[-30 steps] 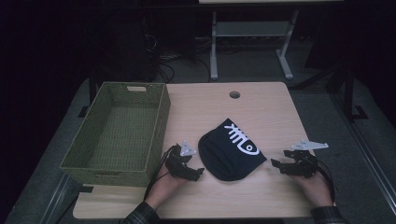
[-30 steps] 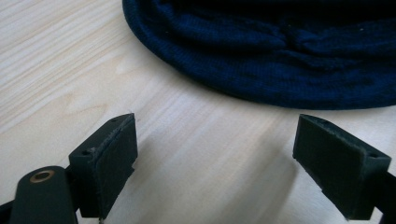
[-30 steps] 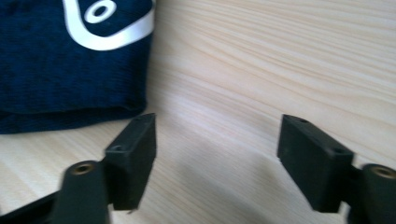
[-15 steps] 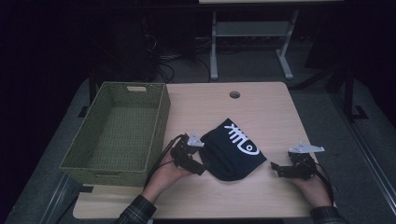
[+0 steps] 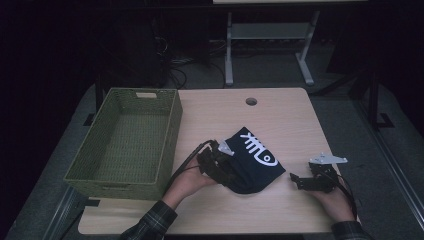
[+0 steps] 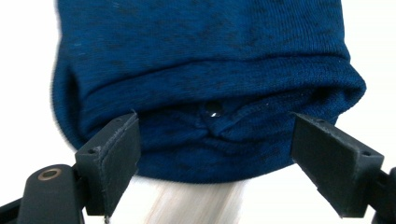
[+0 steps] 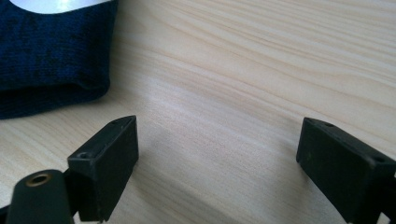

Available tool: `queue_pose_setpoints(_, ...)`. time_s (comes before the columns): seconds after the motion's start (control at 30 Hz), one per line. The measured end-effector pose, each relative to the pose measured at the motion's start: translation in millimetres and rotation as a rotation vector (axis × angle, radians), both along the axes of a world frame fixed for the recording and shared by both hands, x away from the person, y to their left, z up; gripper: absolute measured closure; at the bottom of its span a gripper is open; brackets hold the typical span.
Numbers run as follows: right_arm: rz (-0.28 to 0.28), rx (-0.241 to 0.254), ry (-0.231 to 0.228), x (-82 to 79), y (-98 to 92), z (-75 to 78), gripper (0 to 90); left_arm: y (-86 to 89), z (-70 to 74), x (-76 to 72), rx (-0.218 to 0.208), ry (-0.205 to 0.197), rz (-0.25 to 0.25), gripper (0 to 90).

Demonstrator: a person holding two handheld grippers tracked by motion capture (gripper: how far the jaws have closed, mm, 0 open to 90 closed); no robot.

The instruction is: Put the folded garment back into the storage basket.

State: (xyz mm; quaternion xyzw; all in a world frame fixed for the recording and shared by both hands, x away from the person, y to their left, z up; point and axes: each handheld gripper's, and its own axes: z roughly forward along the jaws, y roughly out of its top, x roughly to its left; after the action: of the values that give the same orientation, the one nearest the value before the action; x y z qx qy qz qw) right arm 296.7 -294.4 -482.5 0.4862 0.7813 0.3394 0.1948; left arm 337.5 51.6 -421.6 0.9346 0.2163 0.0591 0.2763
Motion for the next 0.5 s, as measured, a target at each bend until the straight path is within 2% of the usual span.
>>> queue_pose_setpoints(0.17,-0.001,0.000,0.000,0.0,-0.1,0.0,12.5,-9.7,-9.8,4.7,0.054,0.029,-0.011,15.8)
queue_pose_setpoints(0.27,-0.001,0.001,0.000,0.0,-0.1,0.0,12.5,-12.2,-14.5,6.2,0.055,0.049,-0.002,15.7)
queue_pose_setpoints(0.33,-0.003,0.001,0.000,0.0,-0.1,-0.1,12.5,-15.2,-20.1,8.5,0.072,0.066,-0.002,15.4)
queue_pose_setpoints(0.5,-0.004,0.001,0.000,0.0,-0.1,0.0,12.5,-19.8,-24.4,10.8,0.107,0.069,-0.010,13.2)
